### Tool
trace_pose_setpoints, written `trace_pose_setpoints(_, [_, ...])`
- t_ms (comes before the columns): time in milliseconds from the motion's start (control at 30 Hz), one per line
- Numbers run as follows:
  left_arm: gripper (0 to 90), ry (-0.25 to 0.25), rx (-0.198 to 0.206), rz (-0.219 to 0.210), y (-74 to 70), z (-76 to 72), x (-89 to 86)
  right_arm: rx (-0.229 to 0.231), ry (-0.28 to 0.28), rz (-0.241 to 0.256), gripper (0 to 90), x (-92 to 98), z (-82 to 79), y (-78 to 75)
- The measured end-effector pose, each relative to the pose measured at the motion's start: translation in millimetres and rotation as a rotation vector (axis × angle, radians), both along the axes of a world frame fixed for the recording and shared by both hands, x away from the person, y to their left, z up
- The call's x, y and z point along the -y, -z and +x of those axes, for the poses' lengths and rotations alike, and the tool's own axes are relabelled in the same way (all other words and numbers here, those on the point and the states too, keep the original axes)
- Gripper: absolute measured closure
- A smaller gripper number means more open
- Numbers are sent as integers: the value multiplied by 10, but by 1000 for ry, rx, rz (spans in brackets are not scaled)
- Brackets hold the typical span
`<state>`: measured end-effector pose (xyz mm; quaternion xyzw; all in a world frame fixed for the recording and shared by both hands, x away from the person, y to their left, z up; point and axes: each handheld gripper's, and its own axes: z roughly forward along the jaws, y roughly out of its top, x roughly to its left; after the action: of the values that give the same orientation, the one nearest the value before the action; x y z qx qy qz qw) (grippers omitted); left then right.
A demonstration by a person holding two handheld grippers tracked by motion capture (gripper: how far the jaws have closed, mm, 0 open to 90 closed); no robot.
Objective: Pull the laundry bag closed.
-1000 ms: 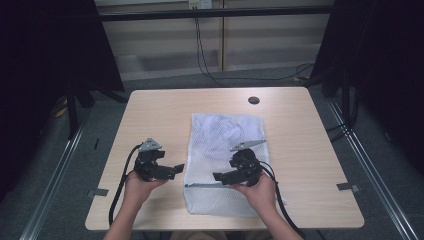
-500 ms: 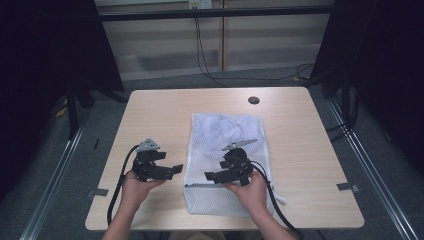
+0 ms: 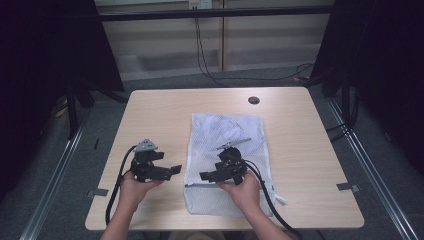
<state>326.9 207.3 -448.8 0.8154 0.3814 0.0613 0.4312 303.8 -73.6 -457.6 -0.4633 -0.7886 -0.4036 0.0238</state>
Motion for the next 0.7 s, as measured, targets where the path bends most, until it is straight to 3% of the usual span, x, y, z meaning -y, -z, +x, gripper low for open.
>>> trace_pose_setpoints(400, [130,7,-54,-15,18,32,-34,-38,-6,28,322,-114,40,95])
trace_pose_setpoints(700, [141,0,-71,-16,11,27,-75,-68,-54,54,480,-235,31,156])
